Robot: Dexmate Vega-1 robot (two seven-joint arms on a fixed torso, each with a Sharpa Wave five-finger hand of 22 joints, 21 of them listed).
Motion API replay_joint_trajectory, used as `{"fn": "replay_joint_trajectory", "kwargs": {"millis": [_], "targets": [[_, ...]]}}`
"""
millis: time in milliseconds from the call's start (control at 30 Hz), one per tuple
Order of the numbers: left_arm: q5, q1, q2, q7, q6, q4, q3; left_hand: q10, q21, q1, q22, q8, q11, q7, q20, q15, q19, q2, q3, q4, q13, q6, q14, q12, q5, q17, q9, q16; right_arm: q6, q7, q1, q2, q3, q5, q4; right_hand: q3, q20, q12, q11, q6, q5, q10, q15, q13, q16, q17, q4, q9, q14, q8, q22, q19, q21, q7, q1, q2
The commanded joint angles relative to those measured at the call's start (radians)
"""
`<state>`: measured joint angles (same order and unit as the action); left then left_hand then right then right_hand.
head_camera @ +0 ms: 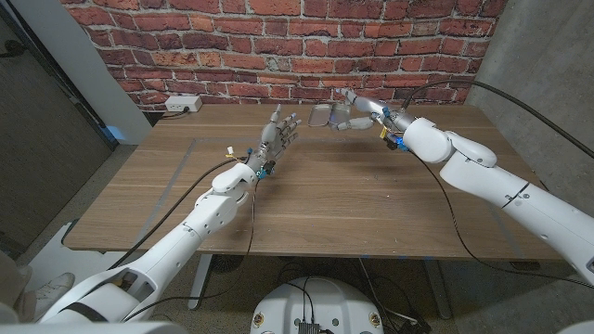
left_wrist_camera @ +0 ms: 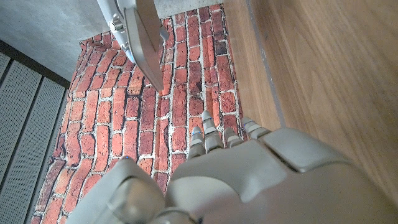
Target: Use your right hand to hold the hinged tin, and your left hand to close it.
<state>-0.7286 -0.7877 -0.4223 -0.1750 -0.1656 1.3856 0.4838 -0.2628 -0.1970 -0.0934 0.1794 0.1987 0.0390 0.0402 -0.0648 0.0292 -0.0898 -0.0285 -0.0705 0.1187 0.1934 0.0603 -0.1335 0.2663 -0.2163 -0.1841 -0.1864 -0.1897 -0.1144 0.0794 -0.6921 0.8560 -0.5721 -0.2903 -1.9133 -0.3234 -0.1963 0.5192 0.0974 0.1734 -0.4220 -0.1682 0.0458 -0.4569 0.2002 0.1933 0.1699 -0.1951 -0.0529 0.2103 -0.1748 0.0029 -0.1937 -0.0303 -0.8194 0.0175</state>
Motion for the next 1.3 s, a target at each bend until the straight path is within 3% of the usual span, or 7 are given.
{"fn": "replay_joint_trajectory", "kwargs": {"millis": [33, 167, 333, 733, 800, 833, 1300], "targets": [[-0.066, 0.002, 0.027, -0.064, 0.041, 0.006, 0.012, -0.062, -0.003, -0.003, 0.003, -0.001, 0.01, 0.006, -0.002, -0.006, -0.01, -0.014, 0.006, 0.004, 0.002, -0.011, 0.006, 0.014, -0.009, -0.001, -0.001, -0.012, 0.035, 0.005, 0.017, 0.001, -0.007, -0.04, 0.006, -0.024, -0.008, 0.052, -0.157, 0.122, -0.007, -0.159, -0.004, -0.004, 0.003, 0.002, -0.015, -0.004, -0.006, 0.002, -0.001, -0.003, 0.003, 0.004, -0.002, 0.006], [-0.092, 0.003, 0.042, -0.08, 0.041, -0.001, 0.006, -0.068, -0.005, -0.004, 0.004, -0.012, 0.016, -0.007, -0.006, -0.004, -0.007, -0.015, 0.007, 0.003, 0.002, -0.043, 0.015, 0.01, -0.009, -0.001, -0.001, -0.015, 0.043, 0.019, 0.02, -0.001, -0.016, -0.051, 0.011, -0.025, -0.006, 0.055, -0.16, 0.122, -0.012, -0.16, -0.013, -0.008, 0.004, 0.002, -0.016, -0.004, -0.009, 0.001, -0.001, -0.003, 0.003, 0.007, 0.001, 0.005], [-0.159, 0.005, 0.067, -0.126, 0.061, -0.02, -0.009, -0.074, -0.006, -0.005, 0.004, -0.014, 0.025, -0.003, -0.009, -0.001, -0.002, -0.016, 0.008, 0.003, 0.002, -0.055, 0.022, 0.009, -0.009, -0.001, 0.0, -0.017, 0.053, 0.028, 0.019, -0.004, -0.021, -0.06, 0.013, -0.026, -0.005, 0.059, -0.162, 0.119, -0.016, -0.164, -0.013, -0.011, 0.004, 0.002, -0.018, -0.004, -0.01, 0.002, -0.001, -0.002, 0.002, 0.009, 0.004, 0.004], [-0.176, 0.003, 0.082, -0.14, 0.055, -0.02, -0.017, -0.081, -0.008, -0.007, 0.004, -0.012, 0.02, 0.004, -0.01, 0.0, 0.001, -0.018, 0.009, 0.003, 0.002, -0.061, 0.024, 0.005, -0.009, 0.0, 0.0, -0.017, 0.046, 0.047, 0.025, -0.013, -0.034, -0.086, 0.029, -0.031, -0.006, 0.064, -0.164, 0.128, -0.028, -0.163, -0.015, -0.019, 0.001, 0.0, -0.013, -0.004, -0.009, -0.003, -0.001, 0.001, 0.001, -0.007, -0.001, 0.0], [-0.177, 0.001, 0.083, -0.135, 0.055, -0.017, -0.019, -0.083, -0.008, -0.007, 0.004, -0.014, 0.022, 0.01, -0.01, -0.001, 0.002, -0.018, 0.009, 0.003, 0.002, -0.068, 0.024, 0.003, -0.009, 0.0, 0.0, -0.017, 0.046, 0.046, 0.026, -0.013, -0.035, -0.094, 0.03, -0.032, -0.006, 0.071, -0.162, 0.145, -0.037, -0.167, 0.033, -0.027, 0.005, -0.005, -0.009, -0.003, -0.035, -0.009, 0.0, 0.017, -0.003, -0.008, -0.007, -0.01], [-0.178, 0.0, 0.082, -0.135, 0.055, -0.016, -0.02, -0.083, -0.008, -0.007, 0.004, -0.017, 0.022, 0.012, -0.01, 0.001, 0.002, -0.019, 0.01, 0.002, 0.002, -0.077, 0.025, 0.002, -0.009, 0.0, 0.0, -0.017, 0.042, 0.049, 0.026, -0.013, -0.036, -0.097, 0.029, -0.033, -0.007, 0.073, -0.161, 0.149, -0.039, -0.171, 0.038, -0.028, 0.006, -0.006, -0.008, -0.003, -0.041, -0.011, 0.0, 0.022, -0.004, -0.007, -0.009, -0.012], [-0.179, -0.013, 0.072, -0.133, 0.046, 0.008, -0.027, -0.098, -0.008, -0.009, 0.004, -0.011, 0.03, 0.017, -0.01, -0.001, 0.003, -0.021, 0.012, 0.002, 0.002, -0.086, 0.028, -0.003, -0.009, 0.0, 0.001, -0.016, -0.004, 0.058, 0.042, -0.024, -0.067, -0.188, 0.038, -0.025, -0.012, 0.094, -0.156, 0.196, -0.051, -0.215, 0.049, -0.039, 0.007, -0.013, -0.013, -0.003, -0.068, -0.021, 0.001, 0.045, -0.006, -0.002, -0.001, -0.032]]}}
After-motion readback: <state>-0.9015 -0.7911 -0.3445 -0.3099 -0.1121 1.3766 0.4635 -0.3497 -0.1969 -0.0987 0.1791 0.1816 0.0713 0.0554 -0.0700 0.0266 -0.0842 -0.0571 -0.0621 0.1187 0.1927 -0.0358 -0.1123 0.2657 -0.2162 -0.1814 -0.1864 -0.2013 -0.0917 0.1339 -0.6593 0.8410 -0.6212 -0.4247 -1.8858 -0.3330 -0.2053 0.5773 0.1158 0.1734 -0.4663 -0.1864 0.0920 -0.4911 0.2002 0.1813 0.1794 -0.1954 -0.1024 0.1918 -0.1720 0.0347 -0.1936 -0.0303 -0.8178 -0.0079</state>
